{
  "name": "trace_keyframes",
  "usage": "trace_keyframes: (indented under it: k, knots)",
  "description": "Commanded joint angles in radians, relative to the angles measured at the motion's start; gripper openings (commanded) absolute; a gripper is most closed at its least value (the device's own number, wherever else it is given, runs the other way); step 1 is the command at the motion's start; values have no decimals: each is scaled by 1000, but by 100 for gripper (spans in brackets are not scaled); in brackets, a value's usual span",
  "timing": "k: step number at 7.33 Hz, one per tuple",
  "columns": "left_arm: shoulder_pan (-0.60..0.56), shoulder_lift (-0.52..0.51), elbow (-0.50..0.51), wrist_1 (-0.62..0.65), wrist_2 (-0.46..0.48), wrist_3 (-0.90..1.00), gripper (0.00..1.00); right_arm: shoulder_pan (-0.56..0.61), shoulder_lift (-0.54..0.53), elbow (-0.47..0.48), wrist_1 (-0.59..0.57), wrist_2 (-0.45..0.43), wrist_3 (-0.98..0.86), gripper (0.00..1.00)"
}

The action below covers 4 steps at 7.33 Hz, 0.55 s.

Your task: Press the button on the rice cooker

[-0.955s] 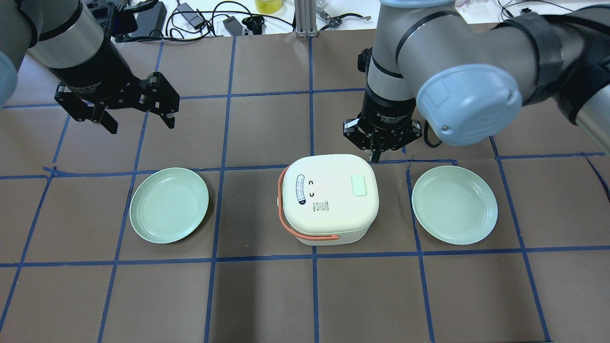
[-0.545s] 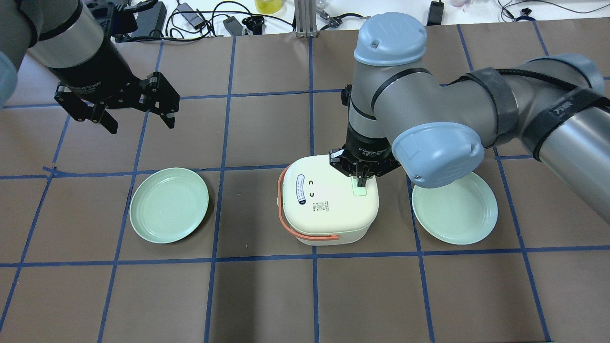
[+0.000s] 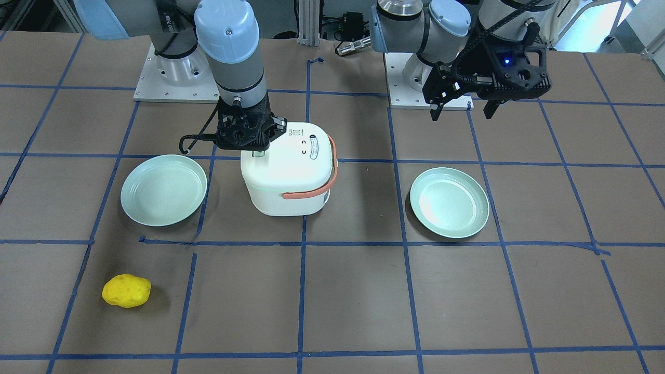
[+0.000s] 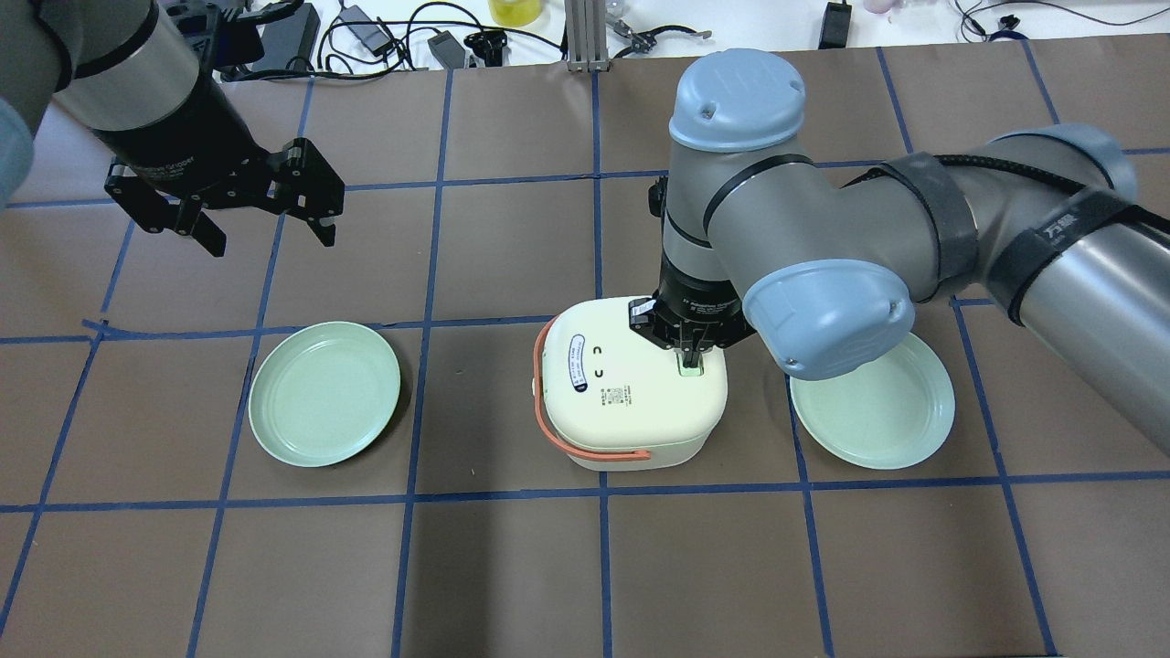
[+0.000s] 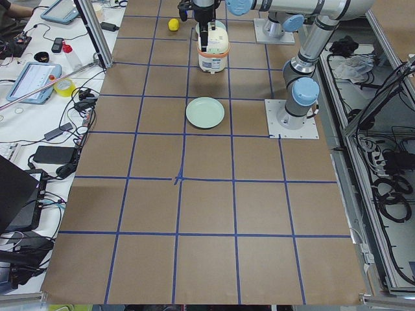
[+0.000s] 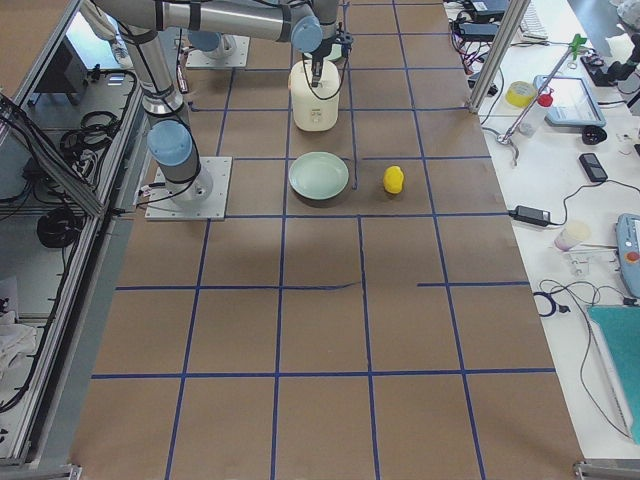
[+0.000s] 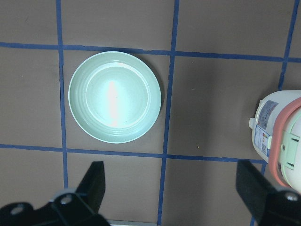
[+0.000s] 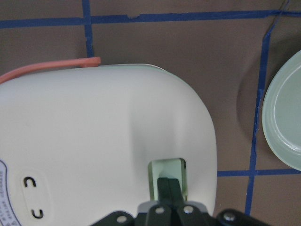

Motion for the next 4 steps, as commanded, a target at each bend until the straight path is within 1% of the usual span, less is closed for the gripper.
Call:
trace_keyframes:
  k: [1, 2, 3, 4]
  knots:
    - [0, 0, 0, 0, 0, 0, 100, -1, -1, -19, -6, -11, -6, 26]
    - [0, 0, 0, 0, 0, 0, 100, -2, -15, -41, -6, -60, -8, 99]
    - [0, 0, 0, 0, 0, -1, 100, -10, -20, -94, 4, -91, -11, 100]
    - [0, 0, 0, 0, 0, 0, 100, -33, -17, -145, 10, -102, -14, 100]
